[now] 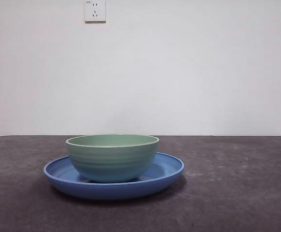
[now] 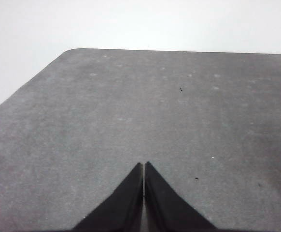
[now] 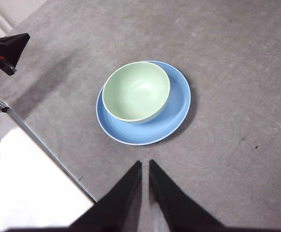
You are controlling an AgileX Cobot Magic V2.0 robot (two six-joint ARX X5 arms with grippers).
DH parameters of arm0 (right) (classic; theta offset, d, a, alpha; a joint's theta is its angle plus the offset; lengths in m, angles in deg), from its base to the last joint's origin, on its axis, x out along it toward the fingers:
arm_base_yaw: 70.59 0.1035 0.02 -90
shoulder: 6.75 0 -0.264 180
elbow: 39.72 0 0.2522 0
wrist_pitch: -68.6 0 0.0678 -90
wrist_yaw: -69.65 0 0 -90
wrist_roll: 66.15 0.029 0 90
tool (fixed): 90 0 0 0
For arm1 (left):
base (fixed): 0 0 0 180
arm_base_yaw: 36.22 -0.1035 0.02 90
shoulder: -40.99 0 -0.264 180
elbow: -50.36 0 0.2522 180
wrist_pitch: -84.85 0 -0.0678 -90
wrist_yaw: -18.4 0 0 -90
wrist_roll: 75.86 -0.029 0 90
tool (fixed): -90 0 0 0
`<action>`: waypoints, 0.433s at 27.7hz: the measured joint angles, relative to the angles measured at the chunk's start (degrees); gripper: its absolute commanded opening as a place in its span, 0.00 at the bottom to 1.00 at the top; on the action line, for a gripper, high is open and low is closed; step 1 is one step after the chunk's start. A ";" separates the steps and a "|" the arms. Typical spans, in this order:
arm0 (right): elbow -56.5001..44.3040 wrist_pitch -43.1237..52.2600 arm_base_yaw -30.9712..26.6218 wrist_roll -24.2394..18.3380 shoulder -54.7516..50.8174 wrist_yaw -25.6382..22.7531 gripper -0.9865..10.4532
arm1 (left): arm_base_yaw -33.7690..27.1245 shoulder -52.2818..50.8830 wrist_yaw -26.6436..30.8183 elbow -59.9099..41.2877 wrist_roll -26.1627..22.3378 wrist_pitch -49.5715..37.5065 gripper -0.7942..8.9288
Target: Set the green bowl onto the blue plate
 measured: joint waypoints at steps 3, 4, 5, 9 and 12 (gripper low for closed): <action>0.00 0.00 0.00 -0.02 0.00 0.00 0.11 | 0.33 0.00 0.02 0.00 -1.38 0.00 0.09; 0.00 0.00 0.00 -0.02 0.00 0.00 0.11 | 0.59 0.00 0.02 0.00 -1.86 0.00 0.09; 0.00 0.00 0.00 0.00 0.00 0.00 0.11 | 0.85 0.00 0.04 0.00 -2.38 0.00 0.09; 0.00 0.00 0.00 -0.02 0.00 0.00 0.11 | 1.66 0.00 0.02 0.00 -4.13 0.00 0.09; 0.00 0.00 0.00 -0.02 0.00 0.00 0.11 | 1.68 0.00 0.02 0.00 -4.52 0.00 0.09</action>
